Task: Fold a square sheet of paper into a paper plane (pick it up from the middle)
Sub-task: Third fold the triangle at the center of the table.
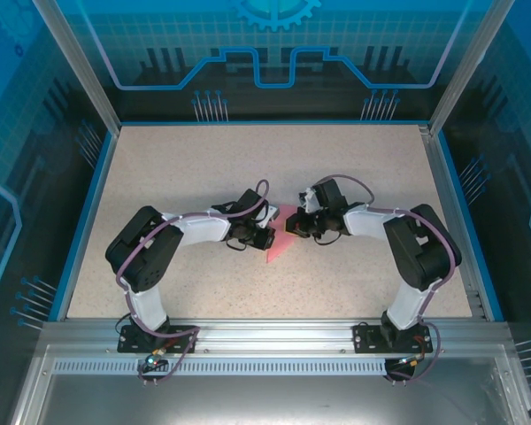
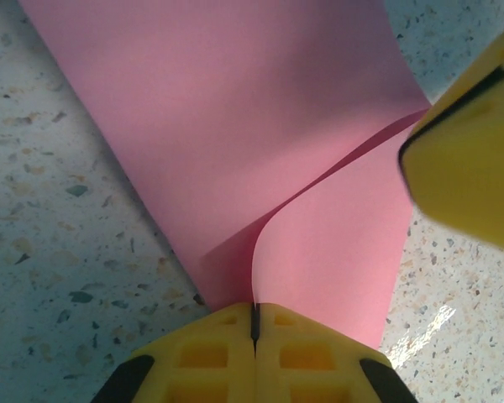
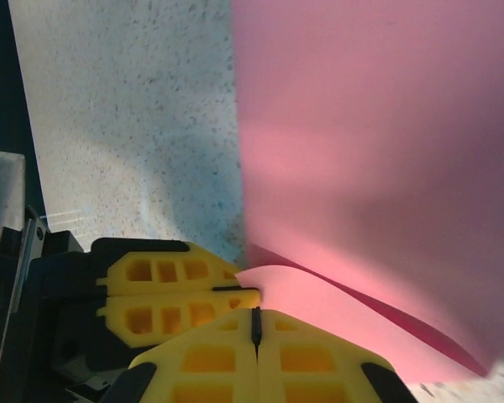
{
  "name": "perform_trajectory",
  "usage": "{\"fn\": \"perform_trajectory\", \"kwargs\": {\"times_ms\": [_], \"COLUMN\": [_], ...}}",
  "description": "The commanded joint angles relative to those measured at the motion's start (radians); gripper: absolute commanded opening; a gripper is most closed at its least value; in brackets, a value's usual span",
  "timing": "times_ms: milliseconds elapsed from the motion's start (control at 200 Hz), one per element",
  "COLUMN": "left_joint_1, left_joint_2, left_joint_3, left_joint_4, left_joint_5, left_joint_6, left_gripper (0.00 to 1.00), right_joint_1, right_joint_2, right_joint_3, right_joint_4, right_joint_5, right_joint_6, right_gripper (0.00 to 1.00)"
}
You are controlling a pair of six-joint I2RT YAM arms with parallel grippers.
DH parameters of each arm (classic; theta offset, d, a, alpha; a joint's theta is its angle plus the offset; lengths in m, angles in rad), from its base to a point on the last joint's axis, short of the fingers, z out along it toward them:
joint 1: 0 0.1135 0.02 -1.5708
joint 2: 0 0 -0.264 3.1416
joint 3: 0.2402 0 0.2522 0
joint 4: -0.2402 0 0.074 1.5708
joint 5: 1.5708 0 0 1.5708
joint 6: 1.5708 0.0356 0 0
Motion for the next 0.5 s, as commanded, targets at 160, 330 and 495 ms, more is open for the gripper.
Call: {"fn": "perform_trajectory", "kwargs": {"times_ms": [160,330,495], "left_joint_1": [0.007,0.007,0.008], "left_joint_2": [-0.017,-0.083,-0.170], "left_joint_3": [0.046,0.068,0.050], "left_joint_4": [-0.081,-0.130,-0.163], "left_joint_5": [-0.032,-0.064,-0.078], "left_joint_6": [-0.009,-0.046,-0.129], "left_gripper": [0.09,0.23,0.34], "right_joint_1": [0.017,0.016,0.014], "right_joint_2": [0.111,0.142,0.141], "right_joint_3": [0.019,0.012,0.013], "right_joint_4": [0.019,0.021,0.017], "right_joint_5": [0.011,0.020,0.019], "right_joint_6": [0.021,0.035,0.041], "right_gripper": [0.01,0.00,0.00]}}
